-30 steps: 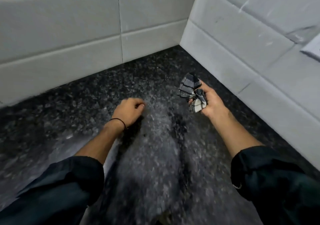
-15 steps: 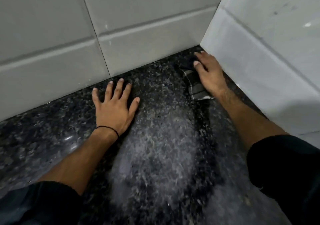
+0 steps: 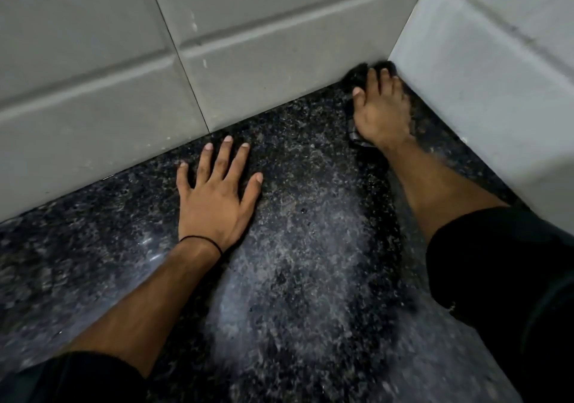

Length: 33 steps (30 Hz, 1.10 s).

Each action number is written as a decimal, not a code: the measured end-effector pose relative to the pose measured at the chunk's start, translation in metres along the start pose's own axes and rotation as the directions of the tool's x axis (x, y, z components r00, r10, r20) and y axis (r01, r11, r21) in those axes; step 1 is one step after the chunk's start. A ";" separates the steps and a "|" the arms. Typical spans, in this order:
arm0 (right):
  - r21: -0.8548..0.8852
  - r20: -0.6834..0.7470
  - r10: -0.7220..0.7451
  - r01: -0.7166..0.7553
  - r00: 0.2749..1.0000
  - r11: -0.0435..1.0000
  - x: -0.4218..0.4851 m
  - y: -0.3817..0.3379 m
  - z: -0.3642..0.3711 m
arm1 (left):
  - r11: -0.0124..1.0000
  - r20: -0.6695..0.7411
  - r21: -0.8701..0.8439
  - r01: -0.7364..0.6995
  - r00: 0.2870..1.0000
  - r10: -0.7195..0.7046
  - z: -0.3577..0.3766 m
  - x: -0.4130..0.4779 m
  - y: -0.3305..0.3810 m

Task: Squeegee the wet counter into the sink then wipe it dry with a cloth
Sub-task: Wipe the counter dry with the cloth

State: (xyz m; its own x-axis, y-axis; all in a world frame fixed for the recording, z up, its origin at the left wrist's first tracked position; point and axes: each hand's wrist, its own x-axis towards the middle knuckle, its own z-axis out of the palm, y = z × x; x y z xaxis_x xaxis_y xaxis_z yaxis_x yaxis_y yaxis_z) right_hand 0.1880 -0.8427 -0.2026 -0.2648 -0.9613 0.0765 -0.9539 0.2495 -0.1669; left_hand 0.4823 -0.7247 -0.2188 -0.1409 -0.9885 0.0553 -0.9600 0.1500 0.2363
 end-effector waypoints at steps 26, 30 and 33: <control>0.041 0.156 -0.563 0.564 0.812 0.825 -0.095 -0.058 0.001 | 0.977 0.002 -0.060 0.206 0.979 -0.206 -0.010 -0.018 -0.030; 0.131 0.192 -0.759 0.750 0.622 0.648 -0.103 -0.047 0.001 | 0.977 -0.018 -0.043 0.209 0.977 -0.210 -0.008 -0.019 -0.030; 0.088 0.173 -0.680 0.677 0.712 0.731 -0.063 -0.020 0.000 | 0.978 -0.022 -0.044 0.203 0.979 -0.204 -0.006 -0.019 -0.031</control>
State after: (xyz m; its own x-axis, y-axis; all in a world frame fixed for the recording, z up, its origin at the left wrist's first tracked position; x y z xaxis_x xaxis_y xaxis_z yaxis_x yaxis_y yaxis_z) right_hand 0.2240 -0.7867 -0.2036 0.4849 -0.8745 -0.0018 -0.8639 -0.4787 -0.1566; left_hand 0.5158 -0.7109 -0.2216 0.0639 -0.9976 0.0277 -0.9570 -0.0534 0.2852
